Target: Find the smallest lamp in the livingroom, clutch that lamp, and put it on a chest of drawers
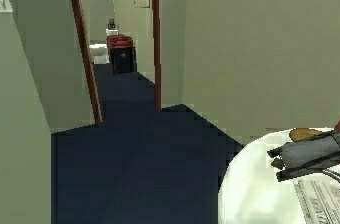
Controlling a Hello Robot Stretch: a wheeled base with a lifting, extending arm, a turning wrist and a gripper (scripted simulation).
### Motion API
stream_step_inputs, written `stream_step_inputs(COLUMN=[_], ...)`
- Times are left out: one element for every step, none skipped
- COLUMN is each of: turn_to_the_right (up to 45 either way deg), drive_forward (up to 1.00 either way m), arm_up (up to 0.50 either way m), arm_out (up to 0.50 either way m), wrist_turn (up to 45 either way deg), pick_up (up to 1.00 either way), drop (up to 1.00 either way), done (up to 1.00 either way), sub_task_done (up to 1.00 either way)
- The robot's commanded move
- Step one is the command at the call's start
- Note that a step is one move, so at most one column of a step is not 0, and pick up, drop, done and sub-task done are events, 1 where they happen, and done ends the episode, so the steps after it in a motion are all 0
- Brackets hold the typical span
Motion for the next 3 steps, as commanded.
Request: stream_step_inputs(turn_to_the_right=[0.0,0.0,0.0], drive_forward=[0.00,0.00,0.00], arm_up=[0.00,-0.26,0.00], arm_out=[0.00,0.00,0.00], wrist_turn=[24.0,0.0,0.0], pick_up=[0.00,0.00,1.00], drop=[0.00,0.00,0.00], done=[0.00,0.00,0.00], sub_task_done=[0.00,0.00,0.00])
